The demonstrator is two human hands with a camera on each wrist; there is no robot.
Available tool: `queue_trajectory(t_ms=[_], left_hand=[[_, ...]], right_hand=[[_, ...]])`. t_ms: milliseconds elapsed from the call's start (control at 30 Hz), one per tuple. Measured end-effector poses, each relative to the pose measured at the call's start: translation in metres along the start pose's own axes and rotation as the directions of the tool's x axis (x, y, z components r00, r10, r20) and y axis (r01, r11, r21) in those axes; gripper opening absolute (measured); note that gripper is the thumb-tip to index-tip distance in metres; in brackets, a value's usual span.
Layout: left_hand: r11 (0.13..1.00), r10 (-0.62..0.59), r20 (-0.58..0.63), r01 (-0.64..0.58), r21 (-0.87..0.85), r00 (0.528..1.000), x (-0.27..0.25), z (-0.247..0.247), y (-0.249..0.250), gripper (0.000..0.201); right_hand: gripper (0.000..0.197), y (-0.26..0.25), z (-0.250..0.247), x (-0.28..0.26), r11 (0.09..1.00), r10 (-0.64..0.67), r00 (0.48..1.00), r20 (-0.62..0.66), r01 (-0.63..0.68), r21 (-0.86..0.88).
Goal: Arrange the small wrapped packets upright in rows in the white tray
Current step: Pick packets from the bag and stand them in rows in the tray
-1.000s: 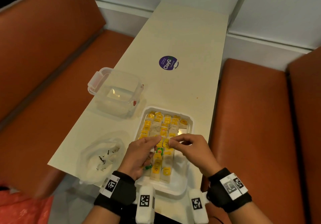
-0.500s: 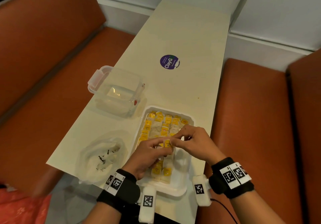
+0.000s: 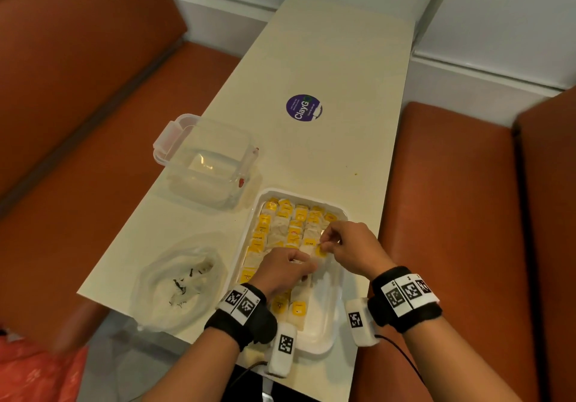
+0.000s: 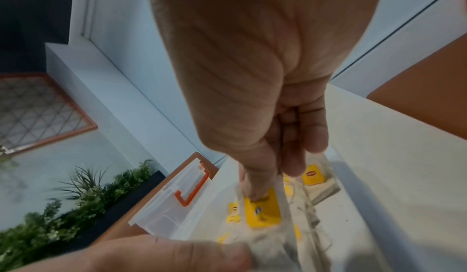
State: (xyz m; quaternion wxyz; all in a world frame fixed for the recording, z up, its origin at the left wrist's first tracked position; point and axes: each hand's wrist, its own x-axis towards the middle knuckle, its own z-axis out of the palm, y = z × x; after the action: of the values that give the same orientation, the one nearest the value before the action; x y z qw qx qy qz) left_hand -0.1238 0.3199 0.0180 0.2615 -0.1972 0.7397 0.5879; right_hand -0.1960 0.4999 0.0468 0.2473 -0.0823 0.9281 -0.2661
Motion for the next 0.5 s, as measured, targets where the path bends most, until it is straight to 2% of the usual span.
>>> queue_trajectory(t_ms=[100, 233, 500], left_hand=[[0.999, -0.033, -0.035, 0.032, -0.034, 0.999, 0.007, 0.004, -0.003, 0.015], [0.992, -0.061, -0.01, 0.059, -0.115, 0.998, 0.005, 0.003, -0.006, 0.013], [0.945, -0.185, -0.017, 0.173, -0.279, 0.983, 0.004, -0.012, -0.009, 0.021]], right_hand=[[0.019, 0.005, -0.001, 0.014, 0.991, 0.034, 0.997, -0.068, -0.042, -0.124], [0.008, 0.007, -0.002, 0.027, 0.977, 0.008, 0.995, -0.095, -0.028, -0.209], [0.012, 0.006, 0.0, 0.04, 0.947, -0.023, 1.0, 0.007, 0.024, -0.322]])
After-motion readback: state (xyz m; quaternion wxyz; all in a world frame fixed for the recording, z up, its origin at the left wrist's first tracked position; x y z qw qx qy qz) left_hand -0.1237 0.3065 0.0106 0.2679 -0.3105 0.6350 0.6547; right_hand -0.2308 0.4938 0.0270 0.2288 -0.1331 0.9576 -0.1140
